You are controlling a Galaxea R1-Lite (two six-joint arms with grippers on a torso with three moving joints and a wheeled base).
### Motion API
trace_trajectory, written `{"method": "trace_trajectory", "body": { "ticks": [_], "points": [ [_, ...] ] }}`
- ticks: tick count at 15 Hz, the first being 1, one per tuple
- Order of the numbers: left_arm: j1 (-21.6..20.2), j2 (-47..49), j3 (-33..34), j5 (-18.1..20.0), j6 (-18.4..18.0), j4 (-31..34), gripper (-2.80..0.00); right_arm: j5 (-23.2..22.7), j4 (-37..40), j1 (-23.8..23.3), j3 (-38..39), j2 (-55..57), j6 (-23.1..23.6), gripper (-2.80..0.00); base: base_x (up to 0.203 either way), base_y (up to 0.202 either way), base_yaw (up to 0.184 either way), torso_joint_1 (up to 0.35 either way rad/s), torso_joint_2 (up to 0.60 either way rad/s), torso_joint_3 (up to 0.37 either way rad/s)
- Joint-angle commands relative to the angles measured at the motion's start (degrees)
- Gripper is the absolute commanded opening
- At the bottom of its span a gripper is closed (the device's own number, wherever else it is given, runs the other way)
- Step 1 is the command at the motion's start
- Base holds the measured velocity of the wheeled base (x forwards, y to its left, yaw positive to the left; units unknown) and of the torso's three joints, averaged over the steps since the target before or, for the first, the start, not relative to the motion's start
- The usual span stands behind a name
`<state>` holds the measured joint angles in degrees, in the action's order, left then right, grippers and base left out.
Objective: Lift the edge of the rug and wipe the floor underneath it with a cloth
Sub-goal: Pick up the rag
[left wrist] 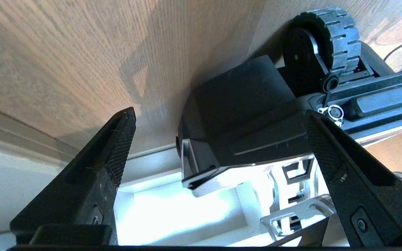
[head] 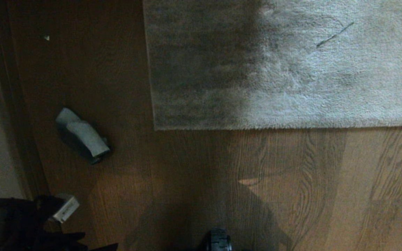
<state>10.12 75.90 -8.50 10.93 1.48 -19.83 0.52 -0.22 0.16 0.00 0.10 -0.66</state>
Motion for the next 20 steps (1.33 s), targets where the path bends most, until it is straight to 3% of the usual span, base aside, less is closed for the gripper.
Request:
{"method": "trace_trajectory", "body": {
  "ticks": [1, 10, 13, 20],
  "points": [
    [0.4, 2.6, -1.1, 0.0, -0.1, -0.2, 0.0, 0.0, 0.0, 0.0, 0.0, 0.0, 0.0, -2.8, 0.0, 0.0, 0.0, 0.0, 0.0, 0.0],
    [4.6, 7.2, -5.2, 2.6, 0.2, -1.1, 0.0, 0.0, 0.0, 0.0, 0.0, -0.1, 0.0, -2.8, 0.0, 0.0, 0.0, 0.0, 0.0, 0.0],
    [7.7, 7.5, -5.9, 4.2, 2.4, -1.2, 0.0, 0.0, 0.0, 0.0, 0.0, 0.0, 0.0, -2.8, 0.0, 0.0, 0.0, 0.0, 0.0, 0.0],
    [11.1, 10.5, -8.1, 4.3, 2.9, -1.3, 0.0, 0.0, 0.0, 0.0, 0.0, 0.0, 0.0, -2.8, 0.0, 0.0, 0.0, 0.0, 0.0, 0.0]
  ]
}}
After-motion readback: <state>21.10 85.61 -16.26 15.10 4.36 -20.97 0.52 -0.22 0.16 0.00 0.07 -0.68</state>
